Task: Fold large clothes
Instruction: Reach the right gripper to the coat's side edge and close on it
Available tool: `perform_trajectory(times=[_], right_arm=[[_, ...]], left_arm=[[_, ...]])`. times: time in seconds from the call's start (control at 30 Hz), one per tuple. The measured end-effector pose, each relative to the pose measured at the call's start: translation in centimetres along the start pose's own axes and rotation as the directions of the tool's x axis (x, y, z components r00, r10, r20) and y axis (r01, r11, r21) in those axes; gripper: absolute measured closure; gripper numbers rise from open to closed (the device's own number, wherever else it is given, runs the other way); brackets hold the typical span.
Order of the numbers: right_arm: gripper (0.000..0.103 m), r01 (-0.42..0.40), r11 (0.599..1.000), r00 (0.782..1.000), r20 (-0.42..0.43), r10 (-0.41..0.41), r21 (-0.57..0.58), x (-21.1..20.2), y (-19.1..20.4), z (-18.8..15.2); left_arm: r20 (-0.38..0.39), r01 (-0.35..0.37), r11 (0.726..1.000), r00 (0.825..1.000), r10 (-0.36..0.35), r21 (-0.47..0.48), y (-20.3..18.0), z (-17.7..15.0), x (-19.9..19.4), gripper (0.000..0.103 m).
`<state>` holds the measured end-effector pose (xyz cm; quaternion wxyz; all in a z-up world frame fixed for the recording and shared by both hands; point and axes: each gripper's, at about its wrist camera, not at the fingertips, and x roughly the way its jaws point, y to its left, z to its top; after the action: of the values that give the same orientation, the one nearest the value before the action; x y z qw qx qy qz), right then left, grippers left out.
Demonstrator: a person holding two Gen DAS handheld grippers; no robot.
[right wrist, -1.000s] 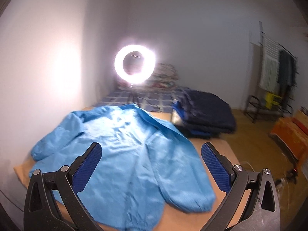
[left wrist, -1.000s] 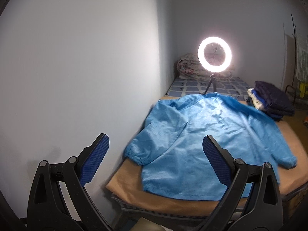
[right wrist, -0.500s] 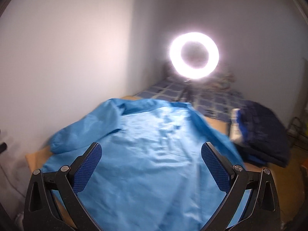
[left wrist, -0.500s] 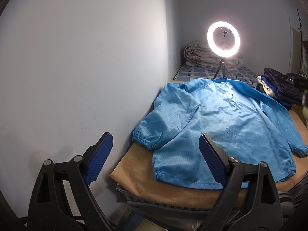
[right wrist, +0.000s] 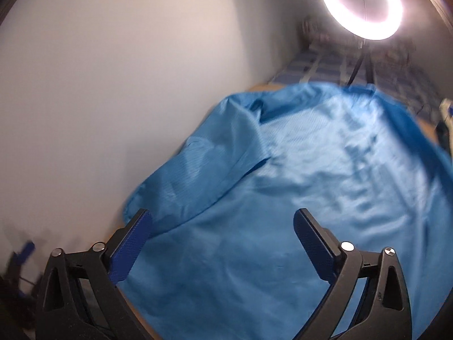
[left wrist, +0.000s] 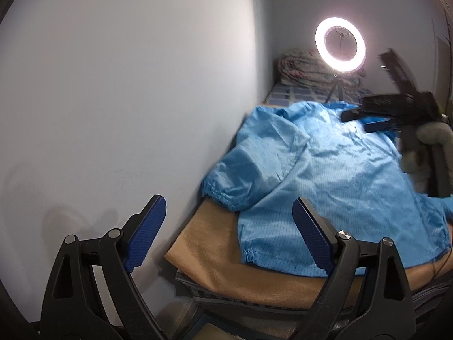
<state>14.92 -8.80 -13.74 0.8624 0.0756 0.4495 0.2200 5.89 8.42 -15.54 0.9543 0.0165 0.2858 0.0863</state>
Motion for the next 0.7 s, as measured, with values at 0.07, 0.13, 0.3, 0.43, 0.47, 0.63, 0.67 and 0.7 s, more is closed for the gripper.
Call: perform_trajectory(times=[0.07, 0.13, 0.3, 0.43, 0.47, 0.63, 0.67, 0.7], right_arm=[[0.016, -0.049, 0.994, 0.998, -0.038, 0.053, 0.093, 2.7, -0.7, 0.0], [0.025, -0.100, 0.975, 0.990, -0.075, 0.117, 0.197, 5.2, -1.6, -0.5], [0.049, -0.143, 0.936, 0.966, -0.159, 0.203, 0.323, 10.7, -2.1, -1.7], [0.052, -0.165, 0.930, 0.956, -0.181, 0.232, 0.327, 13.3, -1.4, -1.8], [0.052, -0.159, 0.931, 0.955, -0.188, 0.229, 0.328, 13.8, -1.3, -1.7], [0.052, -0.130, 0.920, 0.953, -0.209, 0.219, 0.371, 15.7, -1.8, -1.6], [0.052, -0.131, 0.917, 0.953, -0.206, 0.221, 0.378, 15.8, -1.9, -1.6], [0.052, -0.136, 0.912, 0.953, -0.200, 0.227, 0.386, 16.1, -2.0, -1.6]], left_arm=[[-0.009, 0.008, 1.000, 1.000, -0.008, 0.008, -0.1, -0.3, 0.7, 0.012], [-0.028, 0.026, 1.000, 0.999, -0.026, 0.001, 0.0, -0.5, 1.4, 0.021], [-0.053, 0.056, 0.998, 0.997, -0.057, -0.015, 0.4, -0.7, 2.9, 0.028], [-0.065, 0.066, 0.997, 0.996, -0.068, -0.032, 1.0, -0.7, 3.6, 0.028], [-0.068, 0.069, 0.997, 0.995, -0.072, -0.040, 1.3, -0.7, 3.8, 0.028], [-0.082, 0.080, 0.993, 0.993, -0.088, -0.090, 1.8, -0.8, 4.4, 0.028], [-0.083, 0.082, 0.992, 0.993, -0.090, -0.096, 1.9, -0.8, 4.6, 0.028], [-0.083, 0.084, 0.991, 0.992, -0.093, -0.101, 2.0, -0.9, 4.6, 0.028]])
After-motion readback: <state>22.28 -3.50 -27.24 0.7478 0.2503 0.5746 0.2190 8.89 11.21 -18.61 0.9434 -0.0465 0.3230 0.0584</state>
